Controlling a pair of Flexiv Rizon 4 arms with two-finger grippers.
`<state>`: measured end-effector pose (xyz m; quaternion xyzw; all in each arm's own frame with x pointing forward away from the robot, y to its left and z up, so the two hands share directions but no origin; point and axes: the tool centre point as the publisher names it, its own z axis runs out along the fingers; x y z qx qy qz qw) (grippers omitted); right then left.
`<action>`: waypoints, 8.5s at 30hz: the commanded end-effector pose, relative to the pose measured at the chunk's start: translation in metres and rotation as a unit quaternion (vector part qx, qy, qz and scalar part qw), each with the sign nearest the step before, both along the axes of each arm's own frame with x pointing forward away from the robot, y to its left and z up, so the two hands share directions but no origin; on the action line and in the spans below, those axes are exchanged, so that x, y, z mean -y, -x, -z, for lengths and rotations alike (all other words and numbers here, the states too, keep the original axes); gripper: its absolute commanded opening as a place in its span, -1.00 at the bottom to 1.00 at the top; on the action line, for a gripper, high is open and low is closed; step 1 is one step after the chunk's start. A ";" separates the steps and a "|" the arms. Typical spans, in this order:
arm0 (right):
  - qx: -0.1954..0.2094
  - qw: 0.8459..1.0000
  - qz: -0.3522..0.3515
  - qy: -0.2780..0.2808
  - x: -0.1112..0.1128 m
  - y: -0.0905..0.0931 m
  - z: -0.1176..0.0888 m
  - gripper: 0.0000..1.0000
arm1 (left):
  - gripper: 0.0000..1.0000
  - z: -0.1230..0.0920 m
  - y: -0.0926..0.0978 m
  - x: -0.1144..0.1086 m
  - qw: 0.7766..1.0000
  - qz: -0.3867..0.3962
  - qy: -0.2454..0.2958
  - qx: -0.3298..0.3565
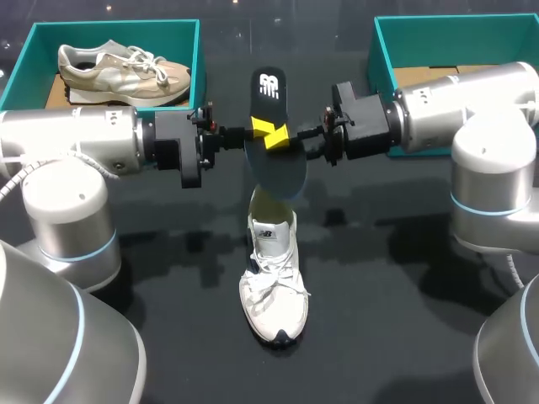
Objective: Take the shoe out of the shoebox, open the shoe tongue, remove and reinsert the insole, then place the shoe into the shoebox
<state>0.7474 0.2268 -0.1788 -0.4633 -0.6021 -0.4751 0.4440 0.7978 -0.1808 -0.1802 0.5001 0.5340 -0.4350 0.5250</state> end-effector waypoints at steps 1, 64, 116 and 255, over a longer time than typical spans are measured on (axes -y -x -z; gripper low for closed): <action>0.000 1.000 0.002 0.001 -0.003 -0.001 0.001 -1.00 | -1.00 0.001 -0.001 0.001 1.000 0.002 0.002 0.002; 0.141 0.980 0.128 0.054 0.048 -0.021 0.018 -1.00 | 1.00 0.016 0.069 -0.081 0.857 -0.274 -0.169 -0.403; 0.307 0.931 0.157 0.120 0.026 -0.045 0.059 -1.00 | 1.00 0.126 0.069 -0.091 0.629 -0.433 -0.274 -0.585; 0.434 0.894 0.067 -0.092 0.001 -0.028 0.122 -1.00 | 1.00 0.178 0.040 -0.070 0.673 -0.344 -0.236 -0.611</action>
